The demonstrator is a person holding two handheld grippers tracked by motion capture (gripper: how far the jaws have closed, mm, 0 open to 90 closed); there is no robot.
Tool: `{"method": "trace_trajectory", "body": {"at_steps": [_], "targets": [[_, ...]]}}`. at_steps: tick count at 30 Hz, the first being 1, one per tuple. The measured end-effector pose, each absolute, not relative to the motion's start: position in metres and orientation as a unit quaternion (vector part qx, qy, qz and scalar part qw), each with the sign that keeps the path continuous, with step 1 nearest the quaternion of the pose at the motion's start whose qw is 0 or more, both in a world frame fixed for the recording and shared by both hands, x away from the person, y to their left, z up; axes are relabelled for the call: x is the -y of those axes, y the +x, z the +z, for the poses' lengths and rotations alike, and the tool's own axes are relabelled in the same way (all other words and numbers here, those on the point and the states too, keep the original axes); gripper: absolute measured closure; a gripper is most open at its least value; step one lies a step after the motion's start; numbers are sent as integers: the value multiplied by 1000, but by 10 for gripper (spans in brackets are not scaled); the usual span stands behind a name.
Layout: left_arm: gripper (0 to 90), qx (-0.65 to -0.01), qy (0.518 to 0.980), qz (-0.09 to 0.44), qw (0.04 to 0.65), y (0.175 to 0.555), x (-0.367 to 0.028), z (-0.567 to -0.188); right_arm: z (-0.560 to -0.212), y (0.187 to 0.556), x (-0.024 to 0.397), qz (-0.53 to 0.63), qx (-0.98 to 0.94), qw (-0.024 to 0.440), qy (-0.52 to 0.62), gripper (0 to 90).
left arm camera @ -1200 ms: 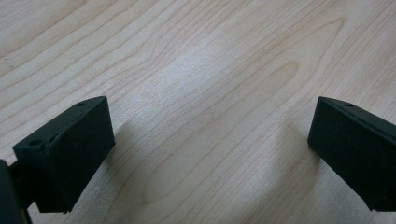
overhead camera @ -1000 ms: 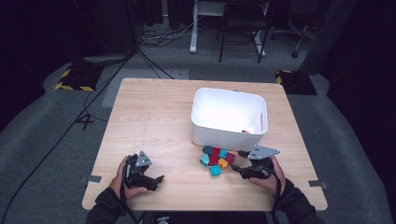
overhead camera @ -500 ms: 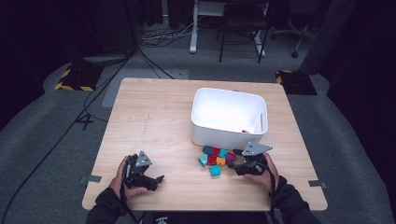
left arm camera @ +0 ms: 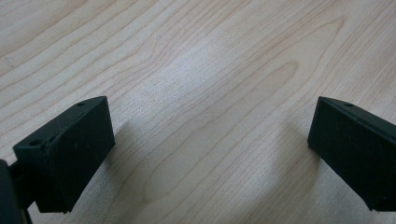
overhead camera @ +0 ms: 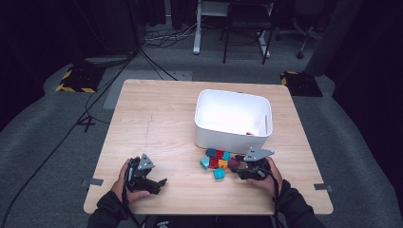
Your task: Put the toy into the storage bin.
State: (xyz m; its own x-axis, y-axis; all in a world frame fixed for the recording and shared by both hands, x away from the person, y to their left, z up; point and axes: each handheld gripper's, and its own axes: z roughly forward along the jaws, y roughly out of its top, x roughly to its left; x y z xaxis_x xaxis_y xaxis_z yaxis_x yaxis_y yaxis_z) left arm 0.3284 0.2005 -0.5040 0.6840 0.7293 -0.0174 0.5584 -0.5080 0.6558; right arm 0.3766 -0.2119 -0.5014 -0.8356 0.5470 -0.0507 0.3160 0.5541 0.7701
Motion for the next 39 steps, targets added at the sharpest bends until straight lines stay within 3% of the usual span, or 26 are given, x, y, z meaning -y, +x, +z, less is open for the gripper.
{"method": "trace_trajectory", "body": {"at_steps": [39], "targets": [[7,-375,859,131,324,328,-201,-504,-475,363,231,443,-851,155,235,485]]}}
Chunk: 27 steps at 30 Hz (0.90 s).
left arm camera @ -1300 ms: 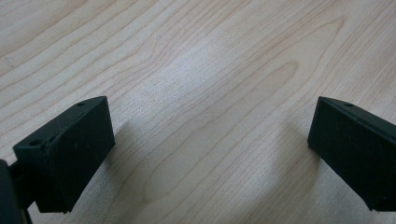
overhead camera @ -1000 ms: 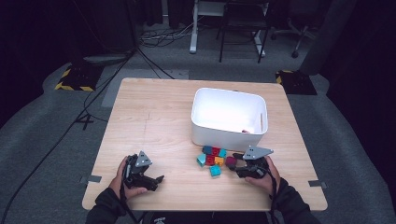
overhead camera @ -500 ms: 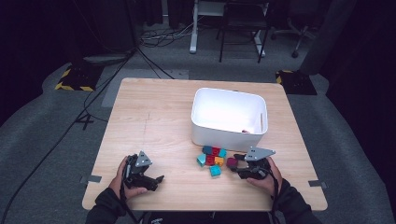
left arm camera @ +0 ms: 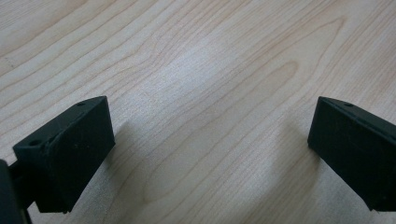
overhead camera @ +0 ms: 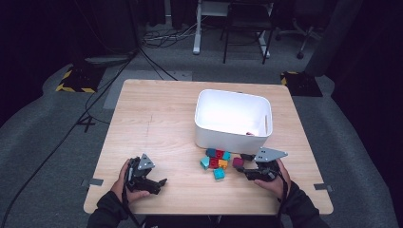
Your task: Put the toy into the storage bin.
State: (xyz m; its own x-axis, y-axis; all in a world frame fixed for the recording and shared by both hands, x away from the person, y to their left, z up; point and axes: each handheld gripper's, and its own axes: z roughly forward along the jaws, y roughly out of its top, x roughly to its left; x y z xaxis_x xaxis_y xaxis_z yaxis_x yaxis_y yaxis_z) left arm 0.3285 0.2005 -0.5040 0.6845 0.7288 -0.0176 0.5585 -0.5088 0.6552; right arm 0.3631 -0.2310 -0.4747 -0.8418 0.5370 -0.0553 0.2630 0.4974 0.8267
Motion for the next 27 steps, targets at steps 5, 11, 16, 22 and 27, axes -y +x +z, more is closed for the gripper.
{"method": "trace_trajectory", "body": {"at_steps": [5,11,16,22,27], "targets": [[7,-375,858,131,324,328,-201,-504,-464,361,234,451,-845,166,235,485],[7,-375,858,131,324,328,-200,-504,-444,355,236,470,-834,176,231,485],[7,-375,858,131,324,328,-200,-504,-429,350,237,478,-827,183,233,485],[6,-375,858,132,325,328,-200,-504,-413,346,242,483,-821,194,232,485],[7,-375,858,133,324,328,-201,-504,-395,343,247,488,-816,207,232,485]]}}
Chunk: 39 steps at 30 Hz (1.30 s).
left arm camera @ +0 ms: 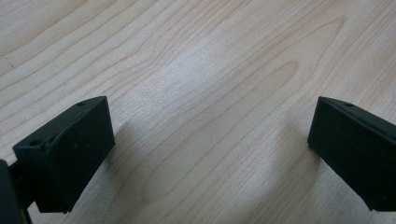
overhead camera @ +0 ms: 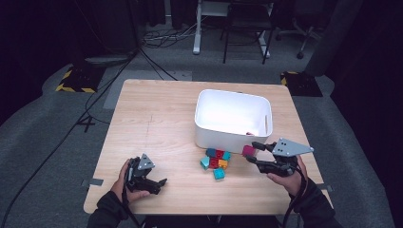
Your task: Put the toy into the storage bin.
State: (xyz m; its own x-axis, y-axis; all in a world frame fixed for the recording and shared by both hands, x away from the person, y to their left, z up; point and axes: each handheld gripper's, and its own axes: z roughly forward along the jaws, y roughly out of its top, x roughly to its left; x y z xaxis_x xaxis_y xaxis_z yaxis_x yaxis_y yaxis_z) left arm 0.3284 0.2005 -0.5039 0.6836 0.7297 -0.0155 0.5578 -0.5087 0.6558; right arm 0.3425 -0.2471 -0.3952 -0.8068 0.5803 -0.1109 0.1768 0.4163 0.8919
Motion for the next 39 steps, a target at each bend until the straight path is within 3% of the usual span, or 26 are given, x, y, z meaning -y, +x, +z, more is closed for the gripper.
{"method": "trace_trajectory", "body": {"at_steps": [19,35,39], "targets": [[6,-375,859,130,324,329,-201,-504,-347,352,255,508,-797,236,227,485],[6,-375,858,130,325,328,-201,-504,-341,387,256,491,-794,247,261,487],[6,-375,858,130,325,328,-200,-504,-344,395,257,491,-791,248,269,566]]}}
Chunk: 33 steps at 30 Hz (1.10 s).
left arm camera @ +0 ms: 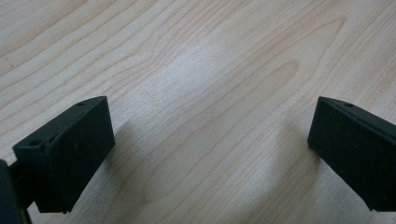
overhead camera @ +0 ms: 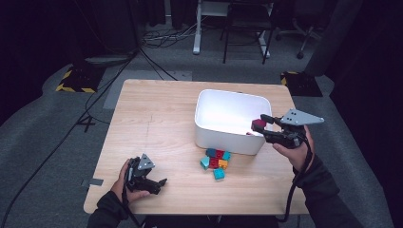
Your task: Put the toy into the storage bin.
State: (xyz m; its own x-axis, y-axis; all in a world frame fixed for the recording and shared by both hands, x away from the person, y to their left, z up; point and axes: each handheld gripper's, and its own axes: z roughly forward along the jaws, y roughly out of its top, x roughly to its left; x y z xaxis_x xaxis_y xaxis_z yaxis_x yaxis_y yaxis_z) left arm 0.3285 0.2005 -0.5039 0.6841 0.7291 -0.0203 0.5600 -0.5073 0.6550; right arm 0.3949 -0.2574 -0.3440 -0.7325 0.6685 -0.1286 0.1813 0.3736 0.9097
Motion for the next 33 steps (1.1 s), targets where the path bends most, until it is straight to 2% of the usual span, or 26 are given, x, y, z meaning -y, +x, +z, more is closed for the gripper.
{"method": "trace_trajectory", "body": {"at_steps": [14,24,33], "targets": [[6,-375,859,131,323,329,-201,-504,-358,415,254,468,-798,245,289,552],[6,-375,858,131,324,329,-201,-504,-356,405,253,471,-801,244,276,537],[6,-375,859,132,323,329,-201,-504,-348,378,245,495,-799,230,251,523]]}}
